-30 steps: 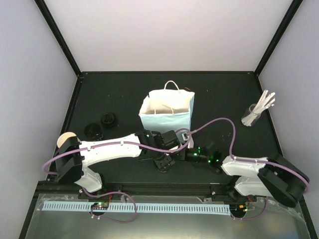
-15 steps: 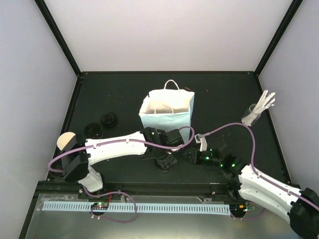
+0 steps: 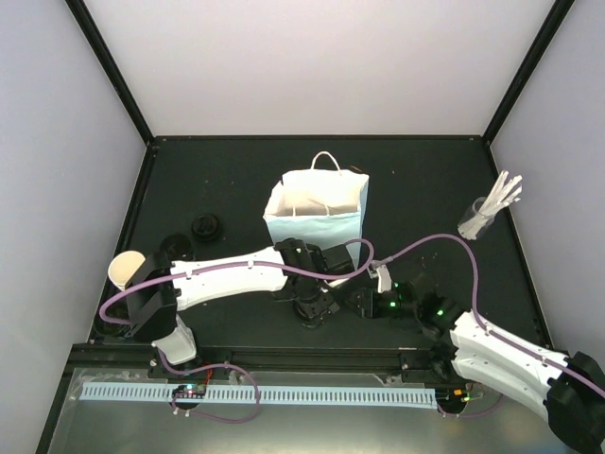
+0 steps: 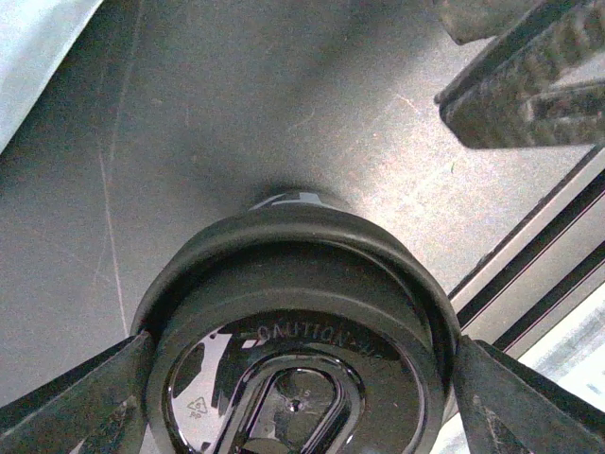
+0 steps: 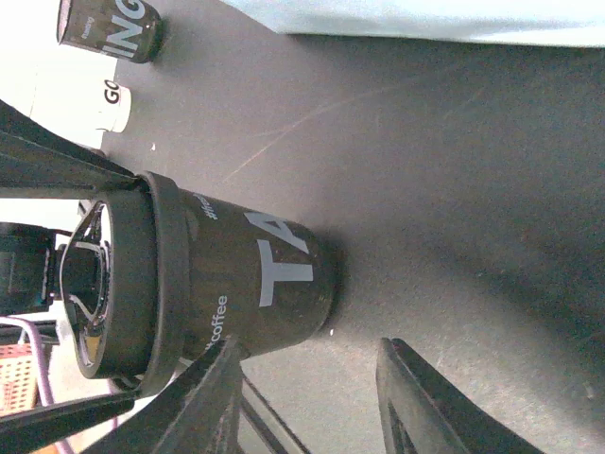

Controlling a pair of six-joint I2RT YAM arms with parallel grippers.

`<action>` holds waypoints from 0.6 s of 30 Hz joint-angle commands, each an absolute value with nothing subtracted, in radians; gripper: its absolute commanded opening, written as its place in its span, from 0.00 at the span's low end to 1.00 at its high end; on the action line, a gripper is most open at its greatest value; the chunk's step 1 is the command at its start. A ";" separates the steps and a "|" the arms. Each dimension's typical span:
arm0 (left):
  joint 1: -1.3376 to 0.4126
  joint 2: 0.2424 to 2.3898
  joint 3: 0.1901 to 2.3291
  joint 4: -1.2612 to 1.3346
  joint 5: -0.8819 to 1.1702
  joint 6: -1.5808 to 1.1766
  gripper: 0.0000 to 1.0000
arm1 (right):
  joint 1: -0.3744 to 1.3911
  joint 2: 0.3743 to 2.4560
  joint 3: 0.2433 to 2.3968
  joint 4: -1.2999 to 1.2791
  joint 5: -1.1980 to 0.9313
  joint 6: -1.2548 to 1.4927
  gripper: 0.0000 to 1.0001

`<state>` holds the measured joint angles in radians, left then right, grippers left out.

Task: Pack the takeout coffee

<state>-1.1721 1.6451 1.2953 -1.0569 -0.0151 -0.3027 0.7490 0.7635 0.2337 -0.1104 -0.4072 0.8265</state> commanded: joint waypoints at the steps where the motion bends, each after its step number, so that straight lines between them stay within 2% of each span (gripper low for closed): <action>1: -1.169 1.684 1.313 -1.160 -0.032 -0.322 0.88 | 0.744 0.814 0.266 -0.047 -0.504 0.786 0.46; 7: -1.170 1.693 1.352 -1.183 -0.045 -0.319 0.89 | 0.744 0.869 0.294 0.044 -0.600 0.785 0.58; 18: -1.167 1.638 1.417 -1.226 -0.087 -0.347 0.99 | 0.743 0.878 0.306 0.035 -0.600 0.779 0.61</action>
<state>-1.1717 1.6691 1.3762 -1.1824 -0.0540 -0.3222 0.7490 0.8780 0.2821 0.0303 -0.5865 0.7933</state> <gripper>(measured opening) 0.982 0.601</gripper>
